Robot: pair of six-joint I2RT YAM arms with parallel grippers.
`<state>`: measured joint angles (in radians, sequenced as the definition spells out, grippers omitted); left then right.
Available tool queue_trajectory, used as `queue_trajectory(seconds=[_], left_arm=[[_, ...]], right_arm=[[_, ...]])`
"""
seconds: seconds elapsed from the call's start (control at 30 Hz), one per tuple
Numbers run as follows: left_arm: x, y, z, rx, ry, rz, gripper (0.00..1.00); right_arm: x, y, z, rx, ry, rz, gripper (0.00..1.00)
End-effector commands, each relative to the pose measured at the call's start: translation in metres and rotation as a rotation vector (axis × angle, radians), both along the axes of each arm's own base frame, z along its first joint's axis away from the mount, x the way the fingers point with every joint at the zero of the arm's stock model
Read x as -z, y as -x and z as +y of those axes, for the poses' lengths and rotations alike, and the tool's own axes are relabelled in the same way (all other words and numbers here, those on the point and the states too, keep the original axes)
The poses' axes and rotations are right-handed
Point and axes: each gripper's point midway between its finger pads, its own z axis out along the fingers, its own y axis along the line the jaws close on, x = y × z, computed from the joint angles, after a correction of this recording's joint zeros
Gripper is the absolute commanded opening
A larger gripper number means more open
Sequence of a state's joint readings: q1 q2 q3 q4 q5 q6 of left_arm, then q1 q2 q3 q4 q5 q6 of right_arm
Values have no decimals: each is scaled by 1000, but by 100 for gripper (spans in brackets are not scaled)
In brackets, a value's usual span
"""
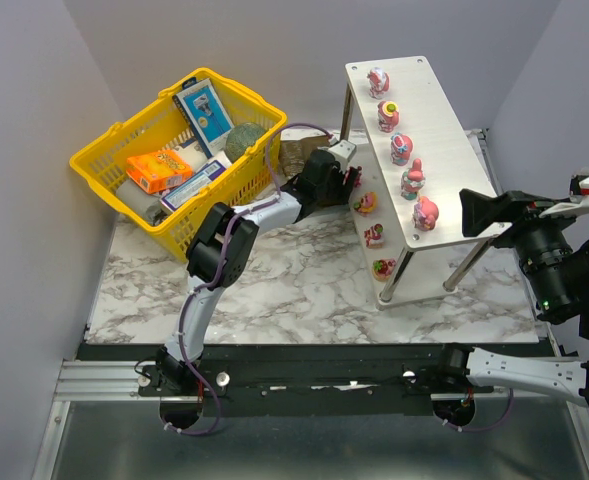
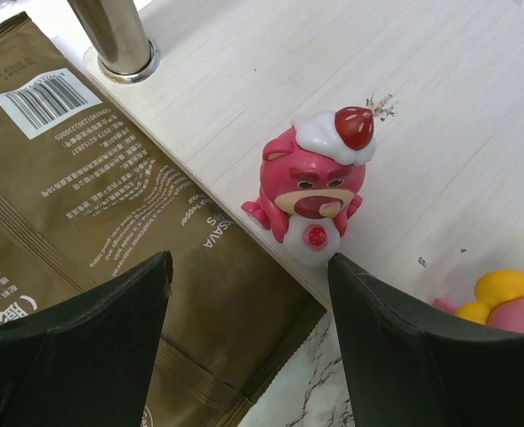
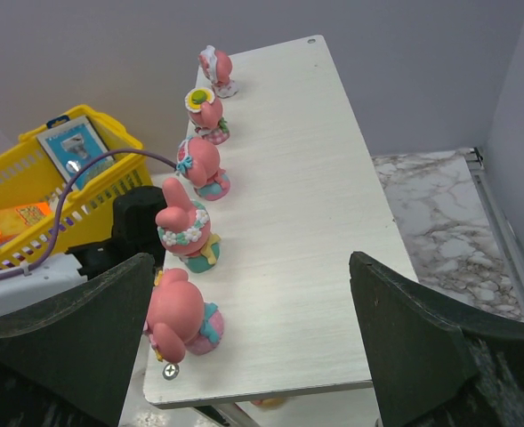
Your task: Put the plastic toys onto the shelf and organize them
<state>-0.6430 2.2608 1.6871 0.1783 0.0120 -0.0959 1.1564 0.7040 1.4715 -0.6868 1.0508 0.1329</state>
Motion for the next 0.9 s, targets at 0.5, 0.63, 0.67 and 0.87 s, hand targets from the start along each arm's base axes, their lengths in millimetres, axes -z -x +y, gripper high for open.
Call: queue_trajectory(seconds=[0.5,0.63,0.67,0.87], left_arm=[[-24,-9,0,-5,57,-13,60],[-25,-9,-1,-5,61,-15,57],[-24,-9,-1,-3,59,-12,57],[-22,-9,0,-2,58,-5,56]], right_arm=[[3,2,-5,7,9,4,97],[3,1,-6,9,12,3,97],[3,2,-6,9,12,3,97],[3,2,-8,12,8,1,97]])
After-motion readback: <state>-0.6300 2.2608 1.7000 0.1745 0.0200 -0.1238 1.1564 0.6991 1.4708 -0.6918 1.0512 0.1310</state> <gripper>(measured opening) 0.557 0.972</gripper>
